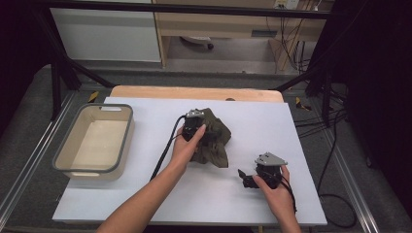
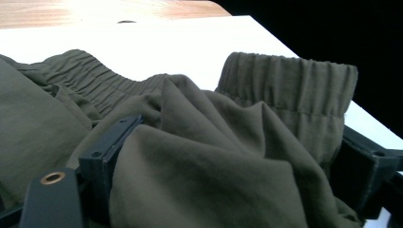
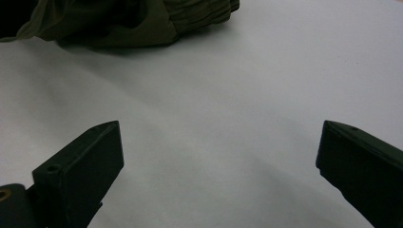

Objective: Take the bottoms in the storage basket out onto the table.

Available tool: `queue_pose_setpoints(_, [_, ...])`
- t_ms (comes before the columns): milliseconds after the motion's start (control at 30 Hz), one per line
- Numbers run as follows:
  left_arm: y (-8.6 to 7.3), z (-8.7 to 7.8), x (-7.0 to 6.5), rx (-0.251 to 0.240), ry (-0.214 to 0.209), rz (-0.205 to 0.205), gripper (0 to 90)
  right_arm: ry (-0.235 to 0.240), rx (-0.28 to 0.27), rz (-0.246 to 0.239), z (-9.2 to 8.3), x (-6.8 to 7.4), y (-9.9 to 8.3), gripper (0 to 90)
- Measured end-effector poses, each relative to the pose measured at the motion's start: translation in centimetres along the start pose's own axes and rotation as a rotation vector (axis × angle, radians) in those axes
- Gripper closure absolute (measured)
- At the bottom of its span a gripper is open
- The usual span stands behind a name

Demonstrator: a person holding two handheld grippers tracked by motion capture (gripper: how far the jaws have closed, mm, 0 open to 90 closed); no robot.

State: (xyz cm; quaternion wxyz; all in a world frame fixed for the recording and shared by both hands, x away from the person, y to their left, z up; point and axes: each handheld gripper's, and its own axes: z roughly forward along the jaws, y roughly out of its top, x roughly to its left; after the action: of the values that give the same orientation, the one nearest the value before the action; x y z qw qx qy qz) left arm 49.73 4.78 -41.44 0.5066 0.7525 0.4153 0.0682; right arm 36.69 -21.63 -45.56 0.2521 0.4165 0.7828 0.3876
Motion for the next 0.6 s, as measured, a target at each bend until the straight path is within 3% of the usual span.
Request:
queue_pose_setpoints(267, [0.3,-0.7,0.2,0.007,-0.006,-0.008,13.4,0.000,0.001,-0.003,0.0,0.0,0.0,2.4])
queue_pose_setpoints(600, [0.8,-1.4,0.4,-0.021,0.001,-0.007,12.5,0.001,0.002,-0.001,0.0,0.0,0.0,2.4])
